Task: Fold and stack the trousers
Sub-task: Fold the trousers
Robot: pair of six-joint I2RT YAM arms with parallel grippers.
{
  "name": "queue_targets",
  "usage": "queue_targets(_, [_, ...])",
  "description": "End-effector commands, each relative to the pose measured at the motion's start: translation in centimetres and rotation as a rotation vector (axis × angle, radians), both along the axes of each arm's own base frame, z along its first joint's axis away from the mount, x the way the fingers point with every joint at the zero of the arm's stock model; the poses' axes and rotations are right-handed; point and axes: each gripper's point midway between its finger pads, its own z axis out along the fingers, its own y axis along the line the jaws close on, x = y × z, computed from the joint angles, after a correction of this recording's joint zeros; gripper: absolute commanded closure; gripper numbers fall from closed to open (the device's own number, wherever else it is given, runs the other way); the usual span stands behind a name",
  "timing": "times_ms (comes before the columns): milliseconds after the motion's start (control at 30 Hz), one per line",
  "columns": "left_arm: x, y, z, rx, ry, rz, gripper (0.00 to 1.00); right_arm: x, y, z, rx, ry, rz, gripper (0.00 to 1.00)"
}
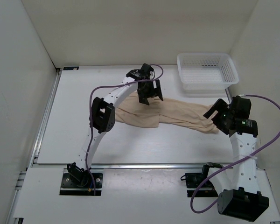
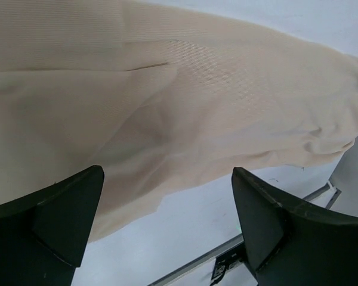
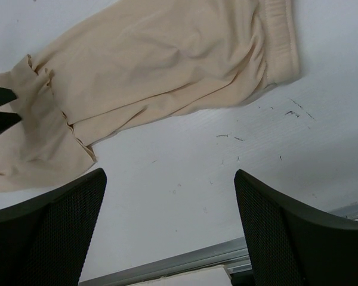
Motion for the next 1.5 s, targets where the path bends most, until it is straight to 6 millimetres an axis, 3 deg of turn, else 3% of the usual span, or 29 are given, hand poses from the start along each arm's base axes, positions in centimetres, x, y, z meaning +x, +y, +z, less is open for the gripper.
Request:
queue_targets(0, [2.0,3.7,12.6,-0.064,-0.264,0.059,0.0,-0.2,0.2,0.0,-0.01,-0.003,0.029,0.08])
queue_targets(67, [2.3,5.5,12.4,-0.03,-0.265,0.087,0.06,-0.2,0.2,0.0,-0.01,-0.003,0.029,0.08])
queue_targets(133, [2.5,5.9,12.9,-0.016,-0.288,0.094,0.71,-0.2,0.4,0.0,-0.003,-0.004,0.035,0.08])
queue_targets(167, [2.7,6.9,11.8,0.029,-0.273,0.107,0.9,-0.2,0.4,0.0,-0.003,-0.004,0.035,0.08])
queue_targets(300, [3.7,7.7,9.6,0.12,-0.247,0.127,0.9,-0.3,0.4,0.2,-0.005,-0.013,0.035,0.08])
queue_targets(367, [4.2,8.7,7.0,0.175,-0.204,0.145,0.88,-0.5,0.4,0.1,-0.009,-0.003,0.042,0.08])
queue_targets(467, [4.9,10.3,4.8,0.219,-0.168,0.163,0.63,-0.4,0.4,0.4,-0.011,-0.012,0.042,0.08])
queue_targets(500, [5.3,11.1,4.8,0.234,-0.176,0.17,0.49,-0.4,0.4,0.4,-0.017,-0.012,0.049,0.08])
queue_targets(567, [5.3,12.6,4.1,0.277,-0.156,0.183,0.47,-0.2,0.8,0.6,-0.019,-0.014,0.085,0.11])
queue_targets(633, [5.6,14.5,4.1,0.301,-0.155,0.207,0.51,0.6,2.1,1.0,-0.002,-0.037,0.176,0.17])
queue_targets(700, [6.0,16.1,5.6,0.306,-0.19,0.224,0.63,2.0,3.9,1.4,-0.013,-0.044,0.279,0.31])
queue_targets(767, [6.6,18.9,6.1,0.345,-0.199,0.273,0.77,3.1,6.0,1.6,-0.002,-0.032,0.358,0.44])
queue_targets(800, [7.1,19.6,6.8,0.339,-0.219,0.285,0.77,4.3,7.9,1.5,-0.019,-0.016,0.434,0.57])
queue_targets(867, [7.8,22.4,6.9,0.35,-0.212,0.328,0.7,5.3,11.0,1.5,-0.035,-0.007,0.544,0.67])
queue_targets(900, [8.1,23.3,6.9,0.356,-0.213,0.334,0.57,6.9,12.4,1.3,-0.034,0.004,0.574,0.73])
queue_targets(967, [8.4,25.4,6.4,0.367,-0.191,0.353,0.36,8.3,14.6,1.1,-0.03,0.008,0.637,0.77])
queue_targets(1000, [8.3,25.9,5.8,0.38,-0.177,0.346,0.3,9.3,15.5,-0.5,-0.013,0.056,0.658,0.77])
queue_targets(1033, [8.5,26.5,5.1,0.386,-0.162,0.353,0.28,10.8,16.3,0.4,0.001,0.027,0.671,0.75])
queue_targets(1067, [8.6,27.0,5.1,0.392,-0.164,0.35,0.28,11.3,17.4,0.2,0.017,0.036,0.697,0.73])
queue_targets(1100, [8.5,27.8,4.4,0.406,-0.144,0.348,0.28,11.9,18.7,-1.5,0.051,0.086,0.732,0.7])
queue_targets(1133, [8.5,27.9,3.9,0.417,-0.138,0.349,0.28,13.1,19.4,-0.8,0.063,0.066,0.742,0.65])
queue_targets(1300, [8.9,30.5,2.2,0.454,-0.114,0.325,0.28,15.2,22.3,-4.8,0.134,0.168,0.782,0.45])
queue_targets(1467, [9.3,28.6,1.1,0.366,-0.111,0.234,0.28,17.3,23.8,-7.5,0.192,0.223,0.772,0.41])
